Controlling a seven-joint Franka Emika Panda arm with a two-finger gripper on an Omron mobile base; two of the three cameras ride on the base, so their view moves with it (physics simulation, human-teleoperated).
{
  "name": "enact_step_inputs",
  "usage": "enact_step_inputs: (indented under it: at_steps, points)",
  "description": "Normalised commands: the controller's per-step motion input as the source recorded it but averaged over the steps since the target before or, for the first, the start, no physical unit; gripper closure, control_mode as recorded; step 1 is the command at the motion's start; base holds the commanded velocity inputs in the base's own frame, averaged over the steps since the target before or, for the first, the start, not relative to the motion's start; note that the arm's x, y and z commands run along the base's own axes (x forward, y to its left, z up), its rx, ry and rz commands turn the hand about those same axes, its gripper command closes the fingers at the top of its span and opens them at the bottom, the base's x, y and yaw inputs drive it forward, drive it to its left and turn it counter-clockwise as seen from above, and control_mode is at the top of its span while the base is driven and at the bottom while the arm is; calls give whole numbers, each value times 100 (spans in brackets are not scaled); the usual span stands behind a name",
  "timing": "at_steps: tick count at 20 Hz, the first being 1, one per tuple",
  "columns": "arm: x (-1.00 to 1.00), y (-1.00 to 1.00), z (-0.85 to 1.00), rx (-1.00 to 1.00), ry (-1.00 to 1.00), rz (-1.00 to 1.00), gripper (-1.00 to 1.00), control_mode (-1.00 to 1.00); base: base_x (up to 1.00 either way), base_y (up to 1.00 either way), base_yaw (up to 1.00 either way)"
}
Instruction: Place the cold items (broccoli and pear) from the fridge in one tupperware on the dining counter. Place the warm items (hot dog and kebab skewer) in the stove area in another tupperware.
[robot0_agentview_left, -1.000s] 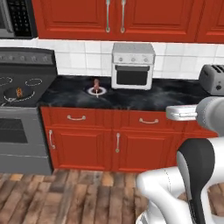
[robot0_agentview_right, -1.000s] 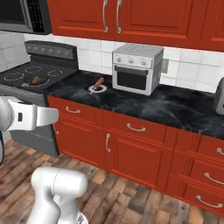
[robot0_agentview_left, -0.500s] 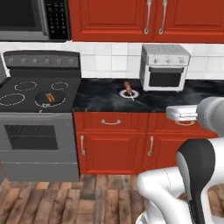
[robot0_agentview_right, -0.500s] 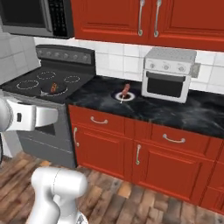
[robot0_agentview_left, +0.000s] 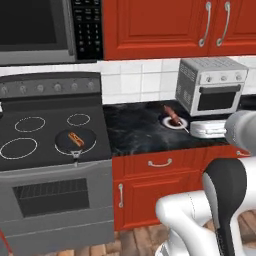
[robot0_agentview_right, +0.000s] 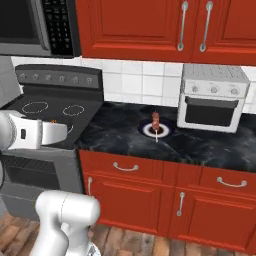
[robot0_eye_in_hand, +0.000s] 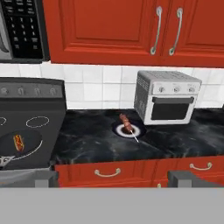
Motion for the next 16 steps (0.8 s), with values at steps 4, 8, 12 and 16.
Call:
enact_step_inputs:
  at_steps: [4,8,12,16]
  points:
    - [0,0,0,0,0,0,-100,100,78,81,-31]
    - [0,0,0,0,0,0,-100,100,84,27,-6]
    - [0,0,0,0,0,0,-100,100,70,-12,0]
    - [0,0,0,0,0,0,-100,100,59,-2,7]
